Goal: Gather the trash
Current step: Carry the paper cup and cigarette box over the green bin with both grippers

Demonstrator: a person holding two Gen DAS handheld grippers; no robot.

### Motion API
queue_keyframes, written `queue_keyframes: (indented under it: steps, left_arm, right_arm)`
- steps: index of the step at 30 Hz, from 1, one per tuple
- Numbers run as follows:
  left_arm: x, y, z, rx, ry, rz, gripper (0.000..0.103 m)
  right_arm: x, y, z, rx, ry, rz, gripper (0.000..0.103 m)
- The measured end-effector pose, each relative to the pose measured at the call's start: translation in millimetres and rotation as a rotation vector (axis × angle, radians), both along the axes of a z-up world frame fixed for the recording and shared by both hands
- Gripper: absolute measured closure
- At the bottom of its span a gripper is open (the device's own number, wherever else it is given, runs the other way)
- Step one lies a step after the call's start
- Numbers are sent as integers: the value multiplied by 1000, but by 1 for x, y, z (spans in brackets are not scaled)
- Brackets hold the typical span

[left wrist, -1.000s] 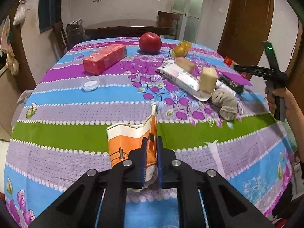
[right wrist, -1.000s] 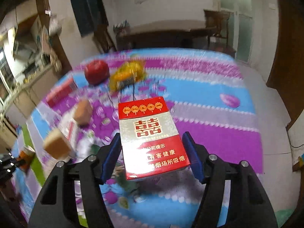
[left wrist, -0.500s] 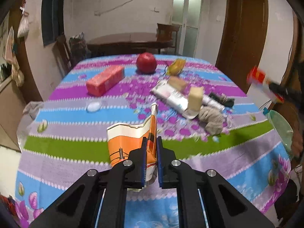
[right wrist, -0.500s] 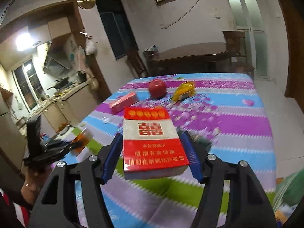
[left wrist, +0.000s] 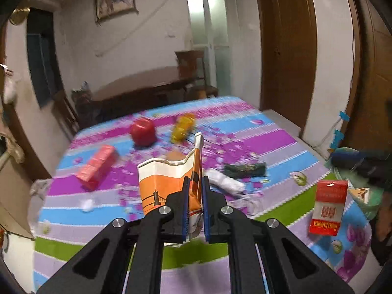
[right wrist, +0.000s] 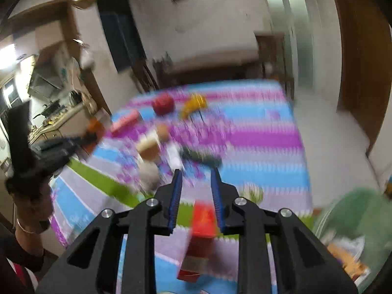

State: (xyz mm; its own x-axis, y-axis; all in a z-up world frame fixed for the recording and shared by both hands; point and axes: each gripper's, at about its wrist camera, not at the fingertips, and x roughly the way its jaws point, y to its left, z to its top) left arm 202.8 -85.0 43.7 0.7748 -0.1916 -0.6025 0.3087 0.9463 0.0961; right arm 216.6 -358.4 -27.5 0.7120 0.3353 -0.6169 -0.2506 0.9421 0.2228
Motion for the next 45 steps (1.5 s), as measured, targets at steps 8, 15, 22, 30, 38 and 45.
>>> queue_keyframes:
  steps: [8,15,22,30,38,45]
  left_arm:
    - [2,-16,-16,-18,32,-34,93]
    - [1,-23,-28,-11,38,-53,93]
    - [5,-16,-32,-36,56,-53,93]
    - [1,-26,-31,-37,55,-87,93]
    - [2,-70,-29,13,53,-133,93]
    - [-1,-123,-12,42,13,-195,93]
  right_arm:
    - [-47,-40,-33,-51,-9,-253,21]
    - [-60,11,-70,-130,109,-361,7]
    - [-20,37,-91,-282,214,-452,7]
    - [-60,-18,-95,0,170,-389,40]
    - [-99,-47,-27,51,-12,-343,40]
    - [-117,-85,29,44,-109,-346,40]
